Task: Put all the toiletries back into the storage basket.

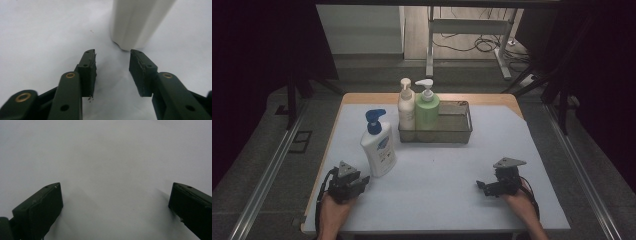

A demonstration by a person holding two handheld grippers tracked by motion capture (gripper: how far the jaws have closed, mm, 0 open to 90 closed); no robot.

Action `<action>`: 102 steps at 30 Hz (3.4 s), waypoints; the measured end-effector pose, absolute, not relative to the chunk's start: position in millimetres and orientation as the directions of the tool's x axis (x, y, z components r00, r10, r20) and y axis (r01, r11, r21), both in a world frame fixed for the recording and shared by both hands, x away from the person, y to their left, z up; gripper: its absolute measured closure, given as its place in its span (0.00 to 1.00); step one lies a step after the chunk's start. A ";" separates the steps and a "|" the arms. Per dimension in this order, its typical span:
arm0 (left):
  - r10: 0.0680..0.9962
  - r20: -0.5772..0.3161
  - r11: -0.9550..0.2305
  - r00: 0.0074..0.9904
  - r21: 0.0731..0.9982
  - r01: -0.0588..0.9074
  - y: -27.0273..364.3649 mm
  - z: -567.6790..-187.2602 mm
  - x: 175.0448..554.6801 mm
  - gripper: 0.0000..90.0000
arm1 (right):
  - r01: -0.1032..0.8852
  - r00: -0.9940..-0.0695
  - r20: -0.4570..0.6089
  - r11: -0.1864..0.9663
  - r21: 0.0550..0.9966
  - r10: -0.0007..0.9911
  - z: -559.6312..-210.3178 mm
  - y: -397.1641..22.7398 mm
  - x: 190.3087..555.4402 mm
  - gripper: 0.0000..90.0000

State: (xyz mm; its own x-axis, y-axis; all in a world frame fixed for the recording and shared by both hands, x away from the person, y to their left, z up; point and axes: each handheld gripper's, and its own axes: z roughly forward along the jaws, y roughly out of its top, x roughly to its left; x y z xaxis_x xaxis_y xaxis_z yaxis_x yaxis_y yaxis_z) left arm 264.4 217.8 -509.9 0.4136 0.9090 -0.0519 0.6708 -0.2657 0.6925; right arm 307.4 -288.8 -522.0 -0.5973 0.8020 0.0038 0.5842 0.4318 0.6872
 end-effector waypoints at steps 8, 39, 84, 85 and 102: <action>0.900 -0.088 -0.260 0.428 0.680 0.685 223.9 -509.8 284.7 0.80 | 0.583 -0.597 0.003 0.432 0.688 0.802 -522.2 -288.8 307.3 0.00; 0.851 -0.186 -0.226 0.491 0.715 0.662 219.9 -512.3 327.3 0.99 | 0.582 -0.596 0.003 0.430 0.690 0.803 -522.5 -288.8 307.1 0.00; 0.804 -0.206 -0.278 0.557 0.698 0.660 185.1 -520.5 320.9 0.99 | 0.582 -0.596 0.004 0.429 0.691 0.803 -522.5 -288.7 306.9 0.00; 0.802 -0.206 -0.280 0.560 0.699 0.658 184.3 -520.4 320.8 0.99 | 0.583 -0.596 0.004 0.429 0.691 0.803 -522.5 -288.7 306.9 0.00; 0.773 -0.198 -0.322 0.602 0.695 0.643 162.2 -520.4 311.8 0.99 | 0.583 -0.595 0.004 0.429 0.690 0.803 -522.5 -288.6 306.9 0.00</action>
State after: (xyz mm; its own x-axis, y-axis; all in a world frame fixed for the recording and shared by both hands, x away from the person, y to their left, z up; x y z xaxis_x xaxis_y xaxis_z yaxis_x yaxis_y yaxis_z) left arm 311.8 162.2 -520.4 0.6021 0.7733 -0.1984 0.6427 -0.3221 0.6951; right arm 306.9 -288.6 -522.5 -0.5955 0.8034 0.0039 0.5831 0.4289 0.6899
